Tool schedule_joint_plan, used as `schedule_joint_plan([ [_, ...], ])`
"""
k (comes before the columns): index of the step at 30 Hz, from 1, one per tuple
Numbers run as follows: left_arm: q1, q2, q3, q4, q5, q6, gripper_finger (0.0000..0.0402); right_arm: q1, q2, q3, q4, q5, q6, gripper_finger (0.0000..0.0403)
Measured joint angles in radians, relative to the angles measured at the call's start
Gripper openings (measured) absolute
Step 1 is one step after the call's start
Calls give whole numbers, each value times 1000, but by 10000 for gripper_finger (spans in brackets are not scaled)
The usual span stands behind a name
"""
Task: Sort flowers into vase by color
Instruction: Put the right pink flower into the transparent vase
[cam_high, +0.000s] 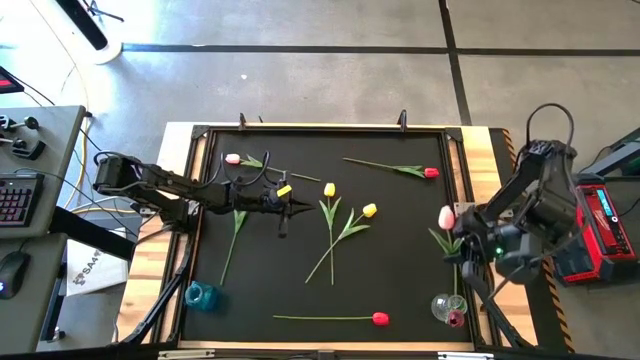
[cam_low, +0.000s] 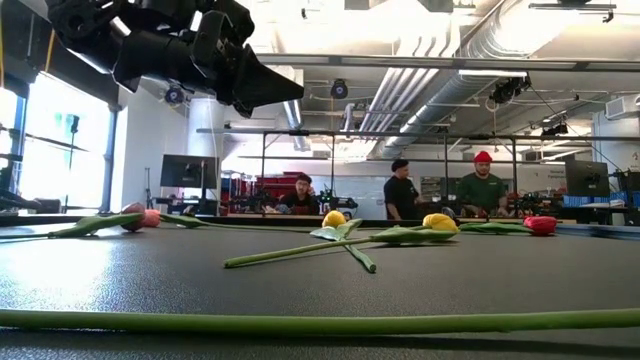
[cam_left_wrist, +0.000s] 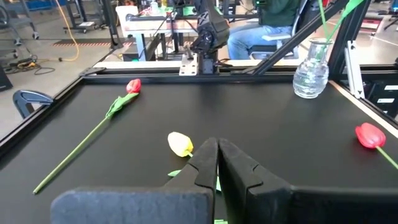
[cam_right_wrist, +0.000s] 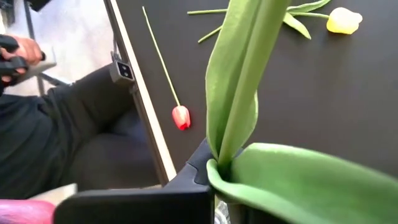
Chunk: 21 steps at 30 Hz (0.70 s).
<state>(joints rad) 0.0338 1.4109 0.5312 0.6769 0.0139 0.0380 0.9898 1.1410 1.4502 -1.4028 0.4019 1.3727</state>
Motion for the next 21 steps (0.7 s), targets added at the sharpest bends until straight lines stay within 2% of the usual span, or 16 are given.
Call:
schedule_joint_plan([
  [8, 0, 0, 0, 0, 0, -26, 1, 38, 50, 0, -9, -19, 43, 15],
  [15, 0, 0, 0, 0, 0, -26, 1, 74, 57, 0, -1, -87, 165, 86],
  [21, 0, 0, 0, 0, 0, -26, 1, 95, 57, 0, 77, -122, 198, 146],
])
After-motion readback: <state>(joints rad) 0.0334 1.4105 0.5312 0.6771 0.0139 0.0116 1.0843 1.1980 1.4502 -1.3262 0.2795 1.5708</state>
